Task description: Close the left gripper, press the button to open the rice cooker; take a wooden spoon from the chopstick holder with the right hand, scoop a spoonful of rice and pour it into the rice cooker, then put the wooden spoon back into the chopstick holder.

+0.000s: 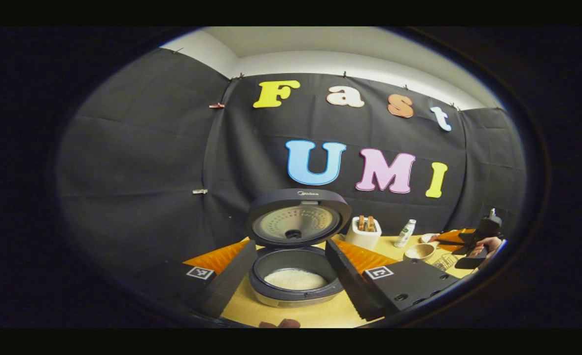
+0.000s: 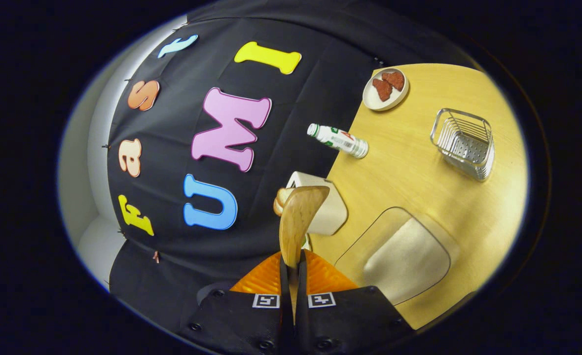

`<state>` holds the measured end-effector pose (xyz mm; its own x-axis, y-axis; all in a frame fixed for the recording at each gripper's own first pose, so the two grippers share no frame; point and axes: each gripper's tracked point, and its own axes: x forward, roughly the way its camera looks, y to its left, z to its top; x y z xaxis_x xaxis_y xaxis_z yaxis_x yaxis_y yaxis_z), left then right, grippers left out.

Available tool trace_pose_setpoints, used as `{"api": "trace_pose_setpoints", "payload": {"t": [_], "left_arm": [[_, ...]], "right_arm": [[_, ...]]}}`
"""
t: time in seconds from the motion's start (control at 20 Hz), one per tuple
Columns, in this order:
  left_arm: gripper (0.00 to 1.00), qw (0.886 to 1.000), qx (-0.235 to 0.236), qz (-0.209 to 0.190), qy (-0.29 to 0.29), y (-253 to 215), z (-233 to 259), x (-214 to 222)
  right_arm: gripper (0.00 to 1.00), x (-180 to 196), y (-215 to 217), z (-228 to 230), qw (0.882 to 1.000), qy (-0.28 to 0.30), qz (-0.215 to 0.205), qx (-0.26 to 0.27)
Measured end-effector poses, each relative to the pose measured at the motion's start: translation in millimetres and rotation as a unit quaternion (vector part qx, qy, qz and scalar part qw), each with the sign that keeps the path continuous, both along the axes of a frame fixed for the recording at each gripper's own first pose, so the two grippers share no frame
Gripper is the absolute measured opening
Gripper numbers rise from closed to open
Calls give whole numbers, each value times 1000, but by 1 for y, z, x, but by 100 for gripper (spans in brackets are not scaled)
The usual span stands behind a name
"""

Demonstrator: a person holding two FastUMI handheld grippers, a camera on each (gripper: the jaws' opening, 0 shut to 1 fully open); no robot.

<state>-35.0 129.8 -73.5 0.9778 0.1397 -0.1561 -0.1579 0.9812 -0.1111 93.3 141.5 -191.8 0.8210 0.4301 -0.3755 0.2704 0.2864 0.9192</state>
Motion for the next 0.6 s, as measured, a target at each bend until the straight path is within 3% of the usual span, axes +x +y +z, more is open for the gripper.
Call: {"api": "trace_pose_setpoints", "payload": {"t": [0.6], "left_arm": [[93,999,-4,34,-1,32,-8,-8]], "right_arm": [[6,-7,169,80,991,-62,120,-7]]}}
